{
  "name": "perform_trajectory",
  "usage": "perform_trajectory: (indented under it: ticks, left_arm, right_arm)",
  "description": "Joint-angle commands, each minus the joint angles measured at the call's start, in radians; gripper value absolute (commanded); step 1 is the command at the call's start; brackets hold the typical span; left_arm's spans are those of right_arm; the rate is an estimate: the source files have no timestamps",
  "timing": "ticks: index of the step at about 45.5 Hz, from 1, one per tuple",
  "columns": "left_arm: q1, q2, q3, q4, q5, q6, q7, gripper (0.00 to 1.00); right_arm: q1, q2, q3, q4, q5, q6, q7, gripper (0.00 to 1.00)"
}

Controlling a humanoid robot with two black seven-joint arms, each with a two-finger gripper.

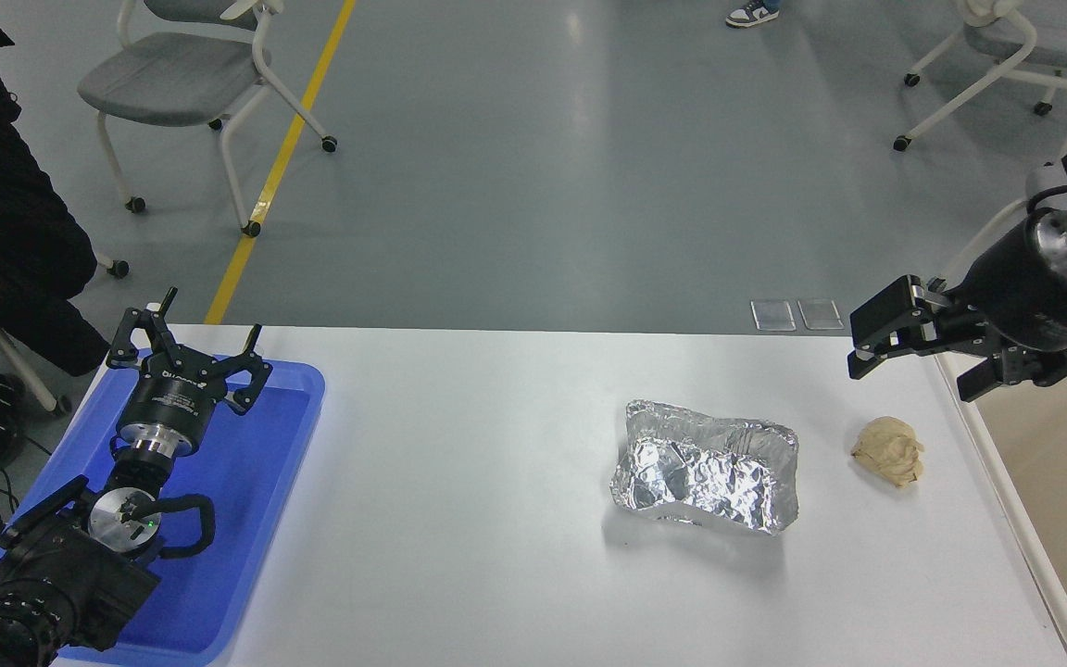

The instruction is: Pick up foil plate and place in dustbin

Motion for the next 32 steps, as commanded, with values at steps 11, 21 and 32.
perform_trajectory:
  ticks: [11, 21, 32]
  left_arm:
    - [0.0, 0.0, 0.0, 0.0, 0.0, 0.0, 0.002, 1.0]
    - [0.0, 0.0, 0.0, 0.0, 0.0, 0.0, 0.002, 1.0]
    - [0.0, 0.0, 0.0, 0.0, 0.0, 0.0, 0.0, 1.0]
  right_arm:
    - [0.009, 0.003, -0.002, -0.001, -0.003, 0.0, 0.0, 1.0]
    - [-0.014, 0.016, -0.005, -0.001, 0.0, -0.003, -0.002, 1.0]
    - [-0.042, 0.041, 0.023, -0.001, 0.01, -0.022, -0.002, 1.0]
